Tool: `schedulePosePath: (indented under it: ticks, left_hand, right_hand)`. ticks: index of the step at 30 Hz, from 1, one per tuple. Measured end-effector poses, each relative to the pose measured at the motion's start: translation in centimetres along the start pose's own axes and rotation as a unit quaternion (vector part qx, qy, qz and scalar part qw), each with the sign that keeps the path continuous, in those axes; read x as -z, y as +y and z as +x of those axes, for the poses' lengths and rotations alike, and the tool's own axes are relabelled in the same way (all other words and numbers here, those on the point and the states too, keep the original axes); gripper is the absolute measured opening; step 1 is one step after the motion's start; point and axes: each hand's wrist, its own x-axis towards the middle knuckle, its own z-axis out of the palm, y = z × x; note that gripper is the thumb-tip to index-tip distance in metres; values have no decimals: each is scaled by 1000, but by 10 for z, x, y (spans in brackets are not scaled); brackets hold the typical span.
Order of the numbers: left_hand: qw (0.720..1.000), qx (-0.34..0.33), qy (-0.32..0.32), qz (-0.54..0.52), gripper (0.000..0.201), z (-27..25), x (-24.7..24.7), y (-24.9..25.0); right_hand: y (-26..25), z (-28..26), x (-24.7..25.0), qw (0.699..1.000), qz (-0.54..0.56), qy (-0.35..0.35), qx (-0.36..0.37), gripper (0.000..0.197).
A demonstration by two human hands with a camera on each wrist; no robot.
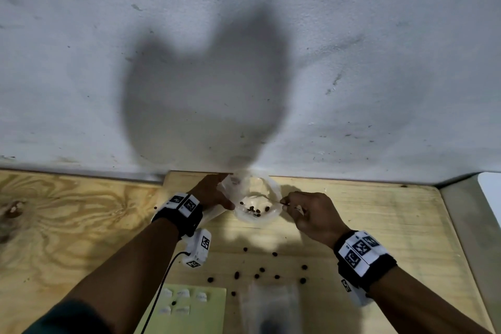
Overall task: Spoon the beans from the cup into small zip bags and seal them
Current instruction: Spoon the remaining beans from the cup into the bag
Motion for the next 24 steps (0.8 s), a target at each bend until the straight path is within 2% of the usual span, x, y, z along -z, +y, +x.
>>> schedulePosePath:
  ticks: [1, 4, 6, 8, 11, 15, 20, 24]
  left_hand:
    - [1000, -2, -5, 2, 92, 0, -1, 0]
    - [1000, -1, -7, -6, 87, 2, -3, 1]
    - [1000, -1, 0, -11, 81, 3, -1, 0]
    - [1000, -4, 6, -6, 81, 2, 1, -1]
    - [1000, -6, 4, -2, 90, -1, 2, -4]
    - [1000, -22, -10, 10, 83, -1, -2, -3]
    - [999, -35, -10, 3, 74, 1, -3, 3]
    - [999, -43, 6, 11, 77, 2, 1, 0]
  right_hand:
    - [-1, 3, -3, 1000, 1, 1, 3, 6]
    - [-8, 10, -17, 999, 1, -45, 27, 24]
    - [-10, 9, -18, 996, 0, -81, 28, 22]
    - [-5, 4, -11, 997, -8, -75, 25, 20]
    - [3, -6, 7, 999, -7, -43, 28, 28]
    - [3, -5, 6, 999, 3, -8, 36, 12]
    - [-13, -1, -20, 994, -2, -67, 84, 9]
    - [-9, -10, -4, 994, -49, -65, 79, 12]
